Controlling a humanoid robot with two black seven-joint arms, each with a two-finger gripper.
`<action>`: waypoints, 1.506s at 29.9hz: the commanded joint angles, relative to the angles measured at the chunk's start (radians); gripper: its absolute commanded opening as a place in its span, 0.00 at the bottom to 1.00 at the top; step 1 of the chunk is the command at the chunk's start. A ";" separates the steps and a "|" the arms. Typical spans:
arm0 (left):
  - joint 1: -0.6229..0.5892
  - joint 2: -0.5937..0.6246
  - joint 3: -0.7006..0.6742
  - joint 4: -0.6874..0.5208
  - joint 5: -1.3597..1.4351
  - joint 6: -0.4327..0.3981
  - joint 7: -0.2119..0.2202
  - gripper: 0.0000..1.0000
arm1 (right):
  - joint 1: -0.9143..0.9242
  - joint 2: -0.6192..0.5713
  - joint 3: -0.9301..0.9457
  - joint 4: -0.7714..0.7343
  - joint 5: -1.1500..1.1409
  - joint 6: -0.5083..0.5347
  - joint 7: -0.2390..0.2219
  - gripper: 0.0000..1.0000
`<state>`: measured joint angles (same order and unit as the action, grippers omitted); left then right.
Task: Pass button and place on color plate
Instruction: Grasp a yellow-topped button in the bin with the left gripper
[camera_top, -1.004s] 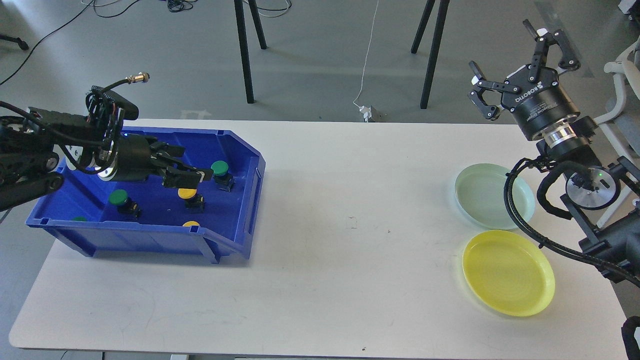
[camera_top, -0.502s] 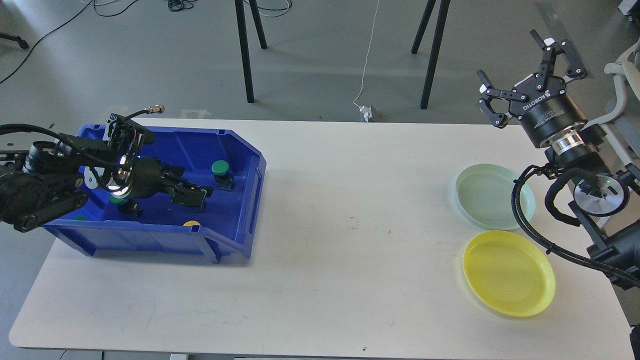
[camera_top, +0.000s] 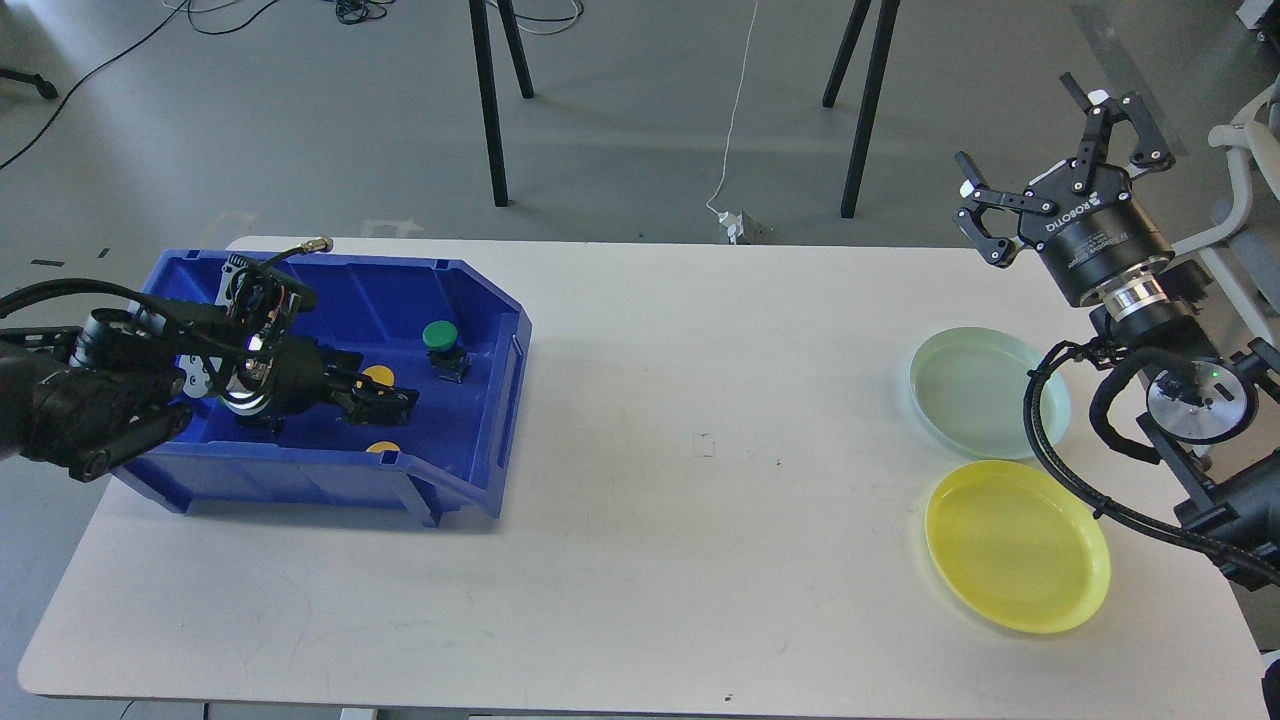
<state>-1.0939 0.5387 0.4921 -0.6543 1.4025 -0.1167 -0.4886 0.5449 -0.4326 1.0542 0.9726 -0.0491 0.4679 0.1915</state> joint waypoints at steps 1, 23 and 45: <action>0.028 -0.019 -0.004 0.041 -0.004 0.002 0.000 0.88 | -0.002 0.000 0.000 0.000 0.000 0.000 0.000 0.99; 0.032 -0.031 -0.004 0.053 0.004 0.009 0.000 0.04 | -0.043 0.000 0.015 0.001 0.000 0.001 0.003 0.99; -0.035 0.670 -0.377 -1.017 -0.302 0.065 0.000 0.02 | -0.192 -0.136 0.009 0.268 -0.112 -0.014 0.003 0.99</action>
<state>-1.1324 1.2278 0.1312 -1.5618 1.2728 -0.0548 -0.4885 0.3755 -0.5204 1.0676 1.1872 -0.0900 0.4704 0.1936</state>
